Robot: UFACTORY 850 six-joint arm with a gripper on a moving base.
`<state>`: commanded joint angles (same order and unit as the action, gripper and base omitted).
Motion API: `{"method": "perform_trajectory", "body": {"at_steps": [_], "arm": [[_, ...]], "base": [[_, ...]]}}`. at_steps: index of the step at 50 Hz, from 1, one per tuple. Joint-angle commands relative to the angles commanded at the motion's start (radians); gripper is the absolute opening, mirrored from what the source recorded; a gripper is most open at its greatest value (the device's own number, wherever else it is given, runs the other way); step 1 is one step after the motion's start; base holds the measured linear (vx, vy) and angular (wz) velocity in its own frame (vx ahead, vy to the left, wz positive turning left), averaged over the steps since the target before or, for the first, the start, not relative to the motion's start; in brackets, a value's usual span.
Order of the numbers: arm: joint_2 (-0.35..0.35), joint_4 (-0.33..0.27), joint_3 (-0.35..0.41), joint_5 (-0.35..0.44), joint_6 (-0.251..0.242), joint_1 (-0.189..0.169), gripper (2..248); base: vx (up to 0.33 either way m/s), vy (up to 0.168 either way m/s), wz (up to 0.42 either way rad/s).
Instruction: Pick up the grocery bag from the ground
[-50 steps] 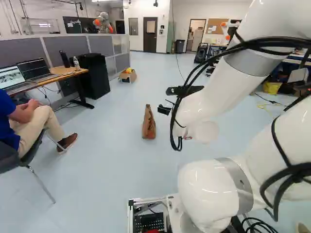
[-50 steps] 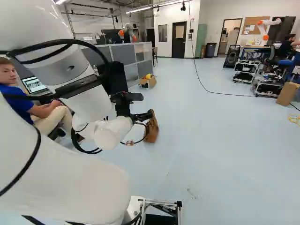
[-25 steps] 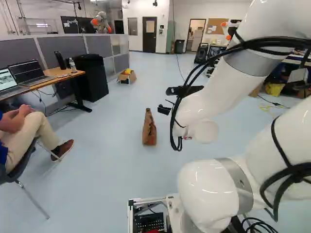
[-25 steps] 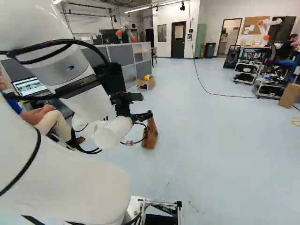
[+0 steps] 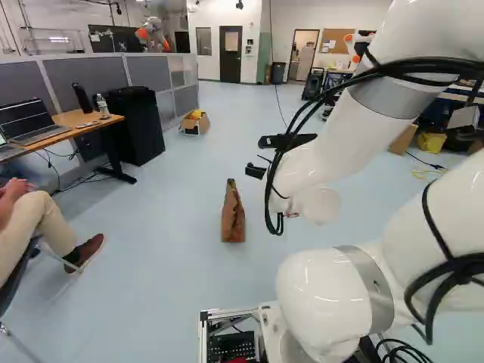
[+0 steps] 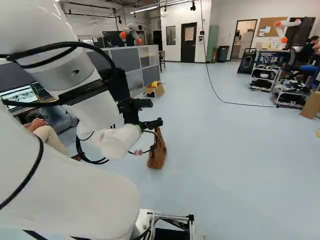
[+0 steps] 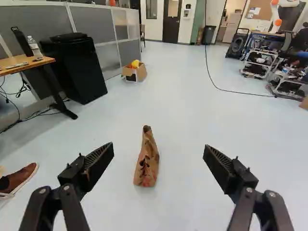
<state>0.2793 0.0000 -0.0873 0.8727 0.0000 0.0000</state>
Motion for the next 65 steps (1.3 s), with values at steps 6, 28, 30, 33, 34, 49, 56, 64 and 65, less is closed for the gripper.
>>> {"method": "perform_trajectory", "body": {"at_steps": [6,28,30,33,34,49,56,64,65], "arm": [[0.0,0.0,0.0,0.0,0.0,0.0,247],[0.0,0.0,0.0,0.0,0.0,0.0,247],[0.0,0.0,0.0,0.0,0.0,0.0,247],[0.0,0.0,0.0,0.0,0.0,0.0,247],[0.0,0.0,0.0,0.0,0.0,0.0,247],[0.0,0.0,0.0,0.0,0.0,0.0,247],[0.0,0.0,0.0,0.0,0.0,0.0,247],[0.0,0.0,0.0,0.0,0.0,0.0,247],[0.0,0.0,0.0,0.0,0.0,0.0,247]], "base": [[0.31,0.004,-0.031],[0.3,0.031,-0.04],[0.271,0.061,-0.047],[0.297,0.078,-0.028],[0.273,0.073,-0.037],[0.203,0.046,-0.017],[0.0,0.0,0.0],[0.0,0.0,0.0],[0.0,0.0,0.0]]}}
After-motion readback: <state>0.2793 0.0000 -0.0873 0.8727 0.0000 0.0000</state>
